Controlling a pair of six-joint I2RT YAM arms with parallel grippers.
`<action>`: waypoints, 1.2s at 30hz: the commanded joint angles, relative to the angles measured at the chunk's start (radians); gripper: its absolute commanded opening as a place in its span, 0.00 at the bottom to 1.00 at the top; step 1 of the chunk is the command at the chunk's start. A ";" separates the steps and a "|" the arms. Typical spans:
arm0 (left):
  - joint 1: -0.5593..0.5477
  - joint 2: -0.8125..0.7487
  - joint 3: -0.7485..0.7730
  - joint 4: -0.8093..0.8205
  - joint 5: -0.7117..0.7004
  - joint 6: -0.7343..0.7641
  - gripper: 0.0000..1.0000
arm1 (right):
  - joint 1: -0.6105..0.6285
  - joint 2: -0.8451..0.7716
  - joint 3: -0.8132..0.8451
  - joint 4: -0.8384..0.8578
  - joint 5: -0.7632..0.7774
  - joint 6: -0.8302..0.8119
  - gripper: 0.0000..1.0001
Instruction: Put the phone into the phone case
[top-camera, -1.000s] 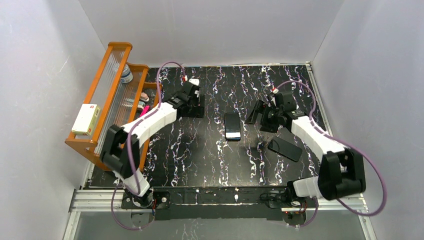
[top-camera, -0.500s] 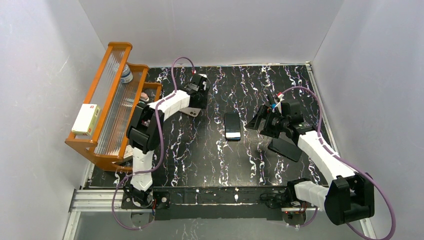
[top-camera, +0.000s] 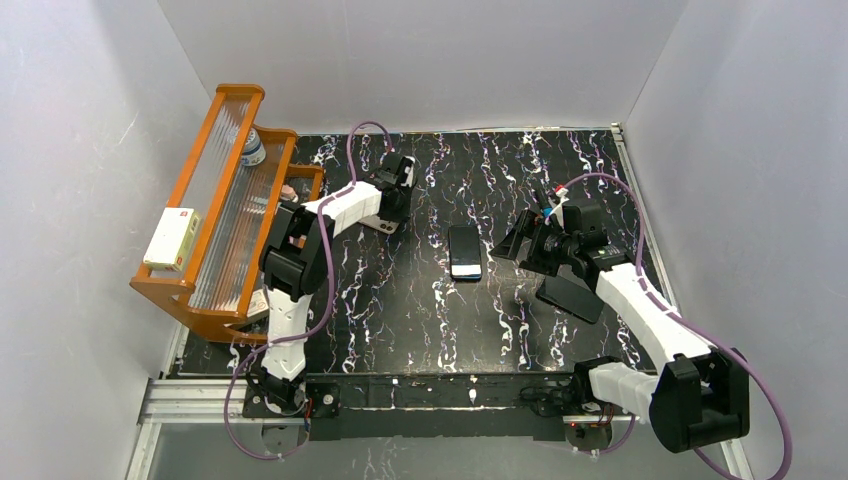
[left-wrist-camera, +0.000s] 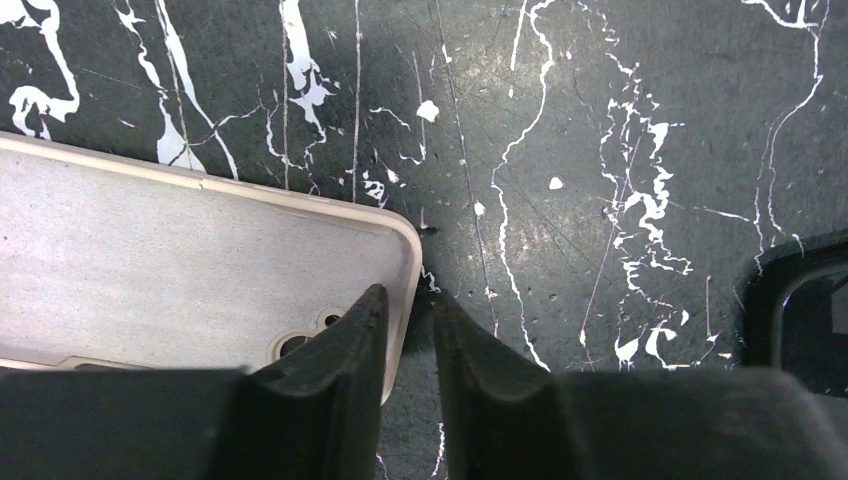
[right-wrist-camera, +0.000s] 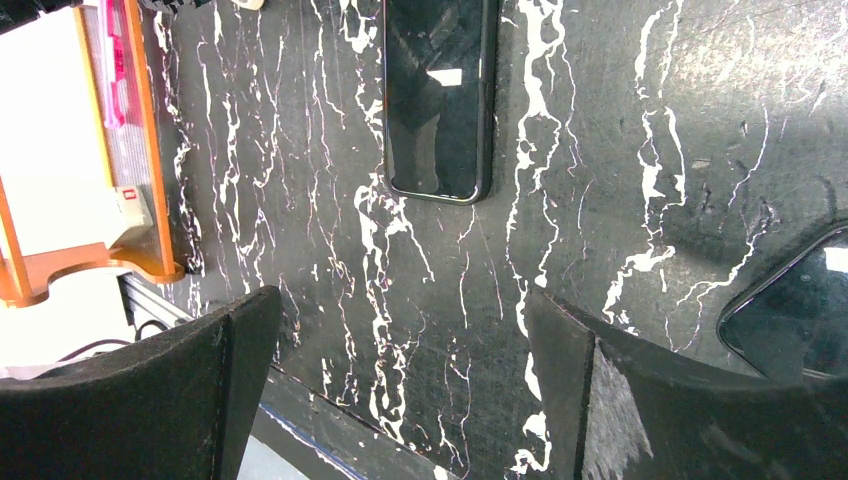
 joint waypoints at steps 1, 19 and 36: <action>0.003 -0.024 -0.013 -0.013 0.076 0.022 0.17 | -0.002 -0.032 -0.002 0.034 -0.008 0.000 0.99; -0.004 -0.297 -0.309 -0.037 0.311 0.038 0.00 | -0.003 -0.080 -0.026 0.024 0.011 0.004 0.99; -0.256 -0.599 -0.608 -0.030 0.358 0.272 0.00 | -0.004 -0.010 0.007 -0.151 0.313 0.166 0.99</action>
